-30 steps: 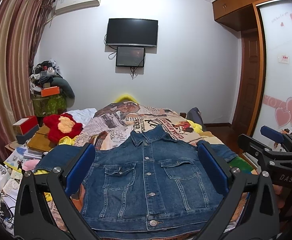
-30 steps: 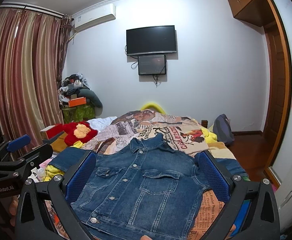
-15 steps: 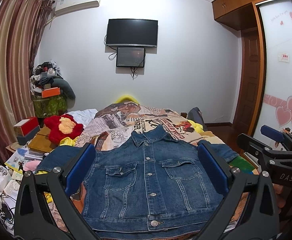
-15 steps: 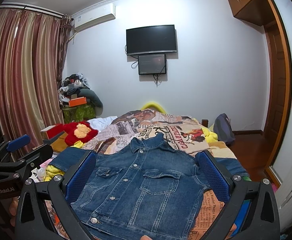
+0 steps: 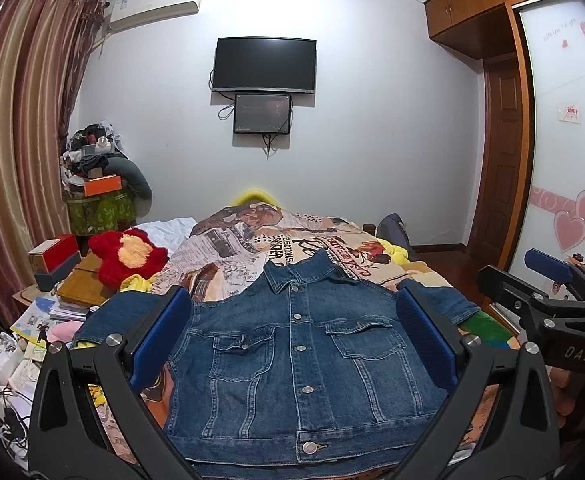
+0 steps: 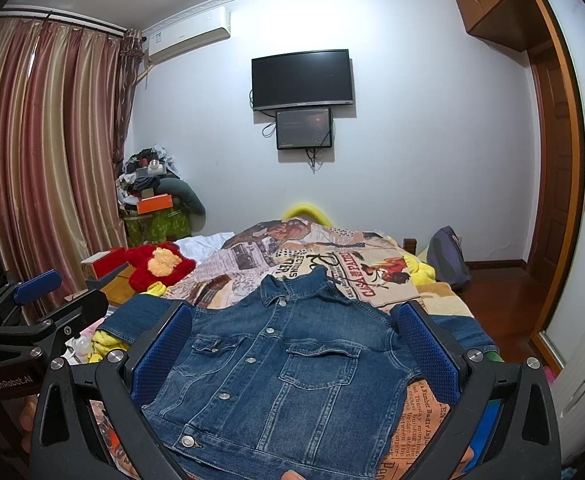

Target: Fold large clothes

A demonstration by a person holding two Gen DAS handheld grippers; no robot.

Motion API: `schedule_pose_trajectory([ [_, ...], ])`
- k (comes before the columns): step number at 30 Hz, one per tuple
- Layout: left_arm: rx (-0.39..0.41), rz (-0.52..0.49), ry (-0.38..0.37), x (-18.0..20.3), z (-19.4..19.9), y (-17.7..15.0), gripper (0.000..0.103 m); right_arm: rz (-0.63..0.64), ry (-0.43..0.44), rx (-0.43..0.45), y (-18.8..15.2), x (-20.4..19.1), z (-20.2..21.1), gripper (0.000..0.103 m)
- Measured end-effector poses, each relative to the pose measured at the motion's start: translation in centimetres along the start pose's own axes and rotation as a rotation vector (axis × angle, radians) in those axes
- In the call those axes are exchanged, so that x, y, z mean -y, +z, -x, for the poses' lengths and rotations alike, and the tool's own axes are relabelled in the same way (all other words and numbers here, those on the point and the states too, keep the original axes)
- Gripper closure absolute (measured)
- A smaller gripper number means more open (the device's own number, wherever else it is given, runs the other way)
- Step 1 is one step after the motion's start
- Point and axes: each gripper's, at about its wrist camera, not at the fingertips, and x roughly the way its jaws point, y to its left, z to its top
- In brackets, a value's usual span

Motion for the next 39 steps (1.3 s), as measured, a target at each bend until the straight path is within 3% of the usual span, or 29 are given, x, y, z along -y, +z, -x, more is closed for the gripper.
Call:
schedule_pose_trajectory([
  [22,-0.010,0.000,0.007,-0.3,-1.1,0.0,0.000,-0.003,-0.007,-0.018,-0.5,-0.1,-1.0,0.000],
  [34,-0.056,0.053,0.043,-3.7,-6.0,-0.1,0.000,-0.005,-0.043,-0.088,0.0,0.9,-7.0,0.000],
  [39,-0.095,0.109,0.140,-7.7,-9.8,-0.3,0.000,-0.017,-0.070,-0.129,0.4,2.0,-11.4,0.000],
])
